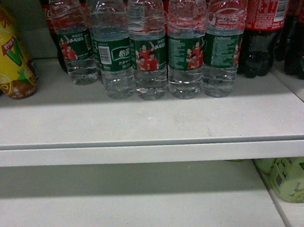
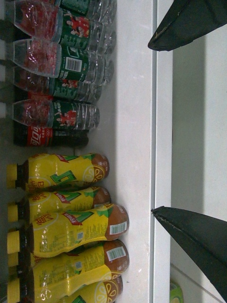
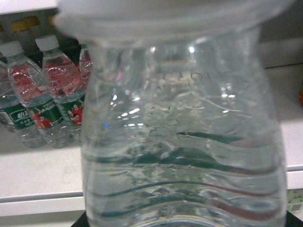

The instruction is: Move water from second to third shelf

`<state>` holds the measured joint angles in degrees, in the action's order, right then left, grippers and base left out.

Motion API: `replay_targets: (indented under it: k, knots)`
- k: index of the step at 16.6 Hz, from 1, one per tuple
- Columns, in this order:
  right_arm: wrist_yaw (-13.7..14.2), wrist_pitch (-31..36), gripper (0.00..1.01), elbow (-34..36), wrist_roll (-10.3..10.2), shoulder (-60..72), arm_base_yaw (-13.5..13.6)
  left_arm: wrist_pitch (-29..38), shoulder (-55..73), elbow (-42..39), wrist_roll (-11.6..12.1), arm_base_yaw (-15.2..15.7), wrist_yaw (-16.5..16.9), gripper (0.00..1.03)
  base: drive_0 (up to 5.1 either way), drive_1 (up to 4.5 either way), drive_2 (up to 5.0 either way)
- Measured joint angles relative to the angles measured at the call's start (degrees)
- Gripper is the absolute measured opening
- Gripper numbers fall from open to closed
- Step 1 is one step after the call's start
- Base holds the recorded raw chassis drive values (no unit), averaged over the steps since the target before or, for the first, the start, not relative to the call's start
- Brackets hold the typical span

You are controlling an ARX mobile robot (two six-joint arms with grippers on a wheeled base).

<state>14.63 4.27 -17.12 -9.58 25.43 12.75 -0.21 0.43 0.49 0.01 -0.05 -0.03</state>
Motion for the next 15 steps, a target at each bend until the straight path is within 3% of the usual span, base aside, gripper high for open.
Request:
replay_targets:
  k: [3, 15]
  knots:
    - [0.31, -0.85, 0.44, 0.0, -1.11, -0.44, -0.87, 0.0, 0.0, 0.0, -0.02, -0.02, 0.0, 0.98, 0.0, 0.0, 0.0]
    - [0.31, -0.85, 0.44, 0.0, -1.29, -0.46, -0.83, 0.0, 0.0, 0.0, 0.0, 0.0, 0.0, 0.98, 0.0, 0.0, 0.0]
